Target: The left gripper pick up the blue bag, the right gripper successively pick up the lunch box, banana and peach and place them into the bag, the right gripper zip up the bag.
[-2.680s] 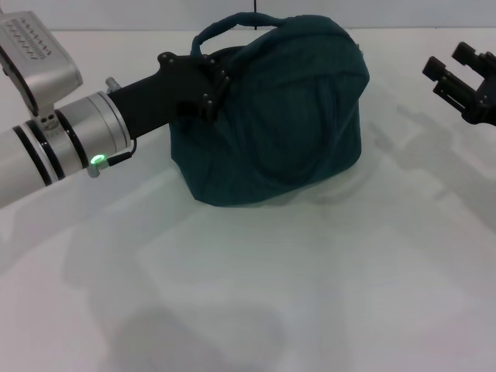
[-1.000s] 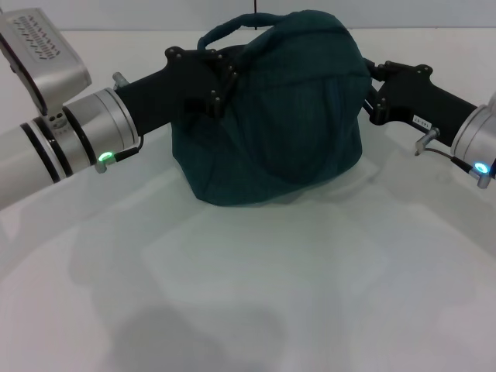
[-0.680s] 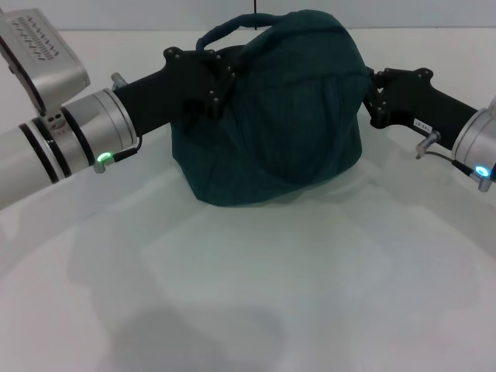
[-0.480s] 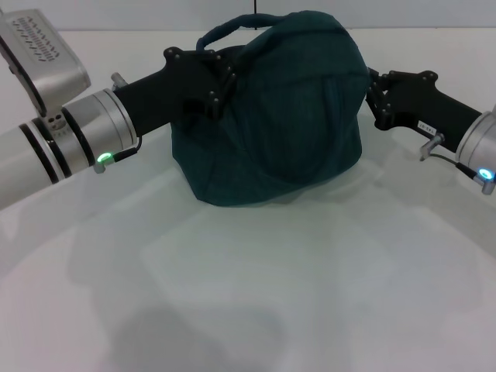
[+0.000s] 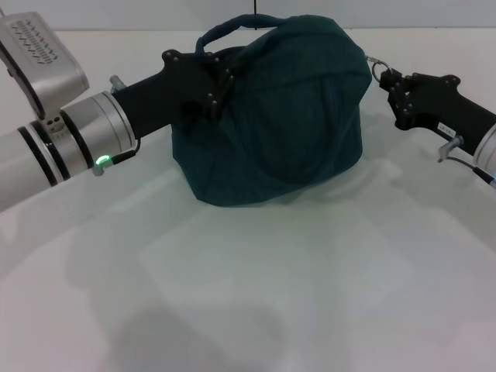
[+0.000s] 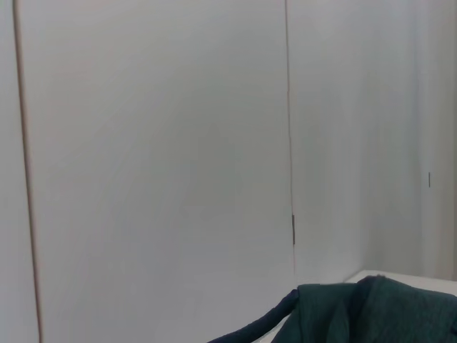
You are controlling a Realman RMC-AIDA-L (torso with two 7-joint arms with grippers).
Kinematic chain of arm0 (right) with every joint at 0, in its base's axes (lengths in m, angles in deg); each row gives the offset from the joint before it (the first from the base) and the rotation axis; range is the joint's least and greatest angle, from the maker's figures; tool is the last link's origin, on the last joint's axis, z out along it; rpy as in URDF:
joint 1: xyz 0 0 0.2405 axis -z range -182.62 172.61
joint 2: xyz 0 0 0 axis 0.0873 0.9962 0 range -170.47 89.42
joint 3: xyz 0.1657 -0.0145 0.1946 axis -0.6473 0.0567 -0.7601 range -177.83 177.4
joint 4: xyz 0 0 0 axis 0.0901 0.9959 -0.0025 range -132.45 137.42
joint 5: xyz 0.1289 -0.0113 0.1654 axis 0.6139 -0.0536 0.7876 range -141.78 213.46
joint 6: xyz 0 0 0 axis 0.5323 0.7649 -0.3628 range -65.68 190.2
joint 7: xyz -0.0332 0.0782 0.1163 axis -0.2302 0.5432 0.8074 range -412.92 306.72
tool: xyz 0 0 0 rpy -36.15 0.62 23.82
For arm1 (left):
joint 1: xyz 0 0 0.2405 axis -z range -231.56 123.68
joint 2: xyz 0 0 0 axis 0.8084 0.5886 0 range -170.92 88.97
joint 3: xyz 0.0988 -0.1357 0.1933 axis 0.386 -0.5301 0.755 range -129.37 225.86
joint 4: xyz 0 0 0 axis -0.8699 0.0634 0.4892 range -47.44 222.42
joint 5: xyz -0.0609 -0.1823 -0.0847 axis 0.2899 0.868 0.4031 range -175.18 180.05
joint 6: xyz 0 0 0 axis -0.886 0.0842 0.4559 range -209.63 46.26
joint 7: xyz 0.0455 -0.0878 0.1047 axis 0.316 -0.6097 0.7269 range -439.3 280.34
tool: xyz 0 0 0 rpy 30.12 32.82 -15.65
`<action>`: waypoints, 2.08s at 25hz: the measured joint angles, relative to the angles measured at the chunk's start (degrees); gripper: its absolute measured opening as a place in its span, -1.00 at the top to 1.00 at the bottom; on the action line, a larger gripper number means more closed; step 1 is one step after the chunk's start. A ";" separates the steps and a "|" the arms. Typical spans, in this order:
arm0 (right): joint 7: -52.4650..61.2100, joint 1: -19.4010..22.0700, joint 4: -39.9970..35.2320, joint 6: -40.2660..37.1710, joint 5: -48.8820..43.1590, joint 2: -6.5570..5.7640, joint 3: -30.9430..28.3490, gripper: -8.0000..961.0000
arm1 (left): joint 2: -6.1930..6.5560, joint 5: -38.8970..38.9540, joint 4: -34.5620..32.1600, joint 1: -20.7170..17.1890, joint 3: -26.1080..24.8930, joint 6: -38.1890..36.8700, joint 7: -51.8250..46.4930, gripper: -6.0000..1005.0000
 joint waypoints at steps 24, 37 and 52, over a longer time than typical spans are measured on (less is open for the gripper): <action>3.40 1.68 1.74 -0.55 0.56 -0.32 -3.02 0.77 | -0.27 11.28 8.88 -0.70 0.09 -7.52 8.19 0.85; 1.63 6.06 0.97 -29.15 -3.96 -0.71 -4.87 -0.33 | -0.41 22.89 15.81 -5.23 0.13 -24.19 14.95 0.07; -0.91 4.33 1.20 -33.15 -11.05 -0.07 -4.76 -0.32 | -0.71 22.64 20.83 -5.72 3.43 -27.45 25.73 -0.51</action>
